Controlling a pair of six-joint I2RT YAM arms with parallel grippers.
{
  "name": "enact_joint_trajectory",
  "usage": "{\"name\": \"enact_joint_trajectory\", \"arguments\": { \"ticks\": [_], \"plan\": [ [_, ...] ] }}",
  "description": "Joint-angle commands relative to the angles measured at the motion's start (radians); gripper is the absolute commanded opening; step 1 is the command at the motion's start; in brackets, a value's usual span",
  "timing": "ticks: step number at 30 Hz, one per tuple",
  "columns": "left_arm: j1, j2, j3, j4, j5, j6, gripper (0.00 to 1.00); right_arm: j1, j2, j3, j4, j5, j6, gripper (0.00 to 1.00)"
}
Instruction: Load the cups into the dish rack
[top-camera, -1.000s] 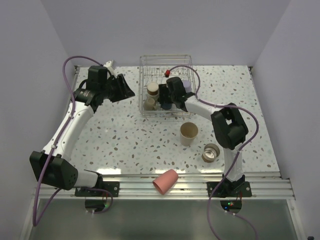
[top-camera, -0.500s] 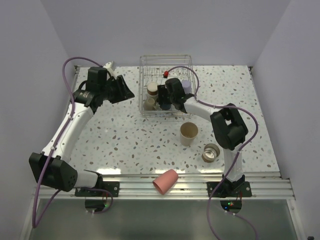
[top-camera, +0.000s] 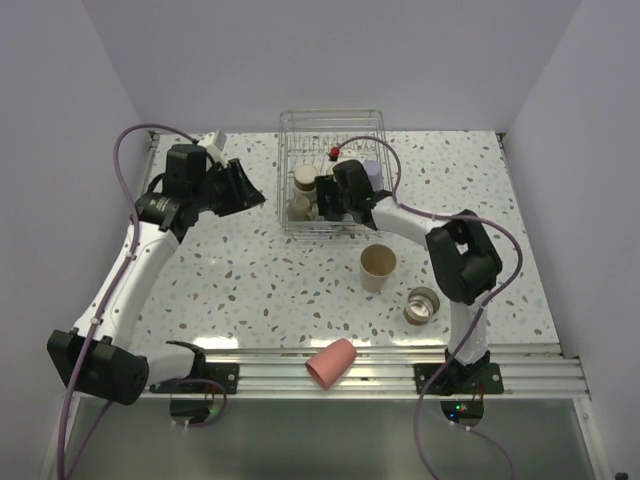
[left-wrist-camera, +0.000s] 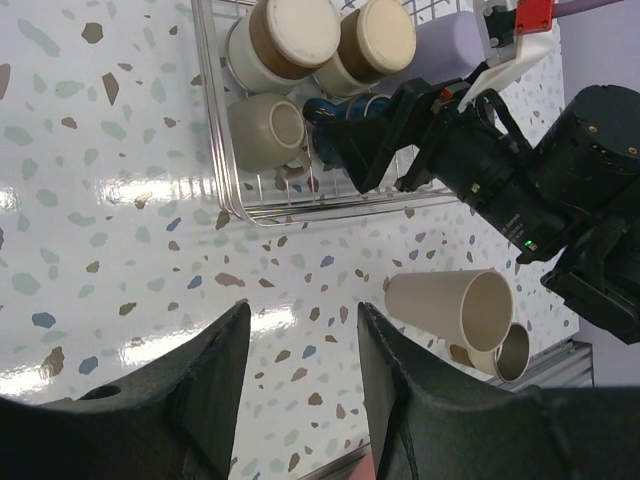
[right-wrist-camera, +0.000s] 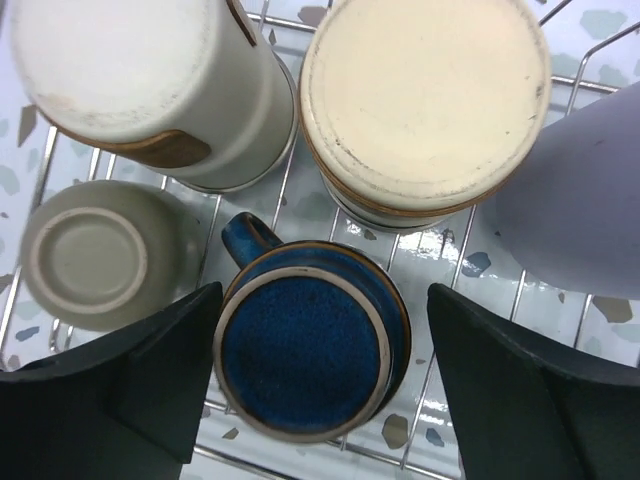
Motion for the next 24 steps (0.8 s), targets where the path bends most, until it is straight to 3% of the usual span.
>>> {"name": "enact_joint_trajectory", "arguments": {
  "ticks": [1, 5, 8, 11, 16, 24],
  "plan": [
    [0.003, -0.043, -0.001, -0.007, -0.003, -0.006, 0.5, 0.005, -0.124, 0.004, 0.011, 0.03, -0.016, 0.87],
    [0.0, -0.053, 0.002, -0.042, -0.003, 0.007, 0.5, 0.003, -0.185, 0.013, -0.004, 0.031, -0.019, 0.98],
    [-0.035, -0.052, 0.0, -0.105, -0.019, 0.044, 0.5, 0.003, -0.245, 0.017, -0.029, 0.037, -0.021, 0.99],
    [-0.147, -0.053, -0.016, -0.171, -0.062, 0.072, 0.5, 0.005, -0.313, 0.037, -0.082, 0.068, -0.035, 0.99],
    [-0.376, -0.072, -0.145, -0.182, 0.008, 0.018, 0.52, 0.002, -0.402, 0.082, -0.231, 0.154, -0.038, 0.99],
    [-0.663, -0.191, -0.323, -0.128, 0.114, -0.216, 0.55, 0.0, -0.593, 0.012, -0.369, 0.212, 0.039, 0.99]
  ]
}}
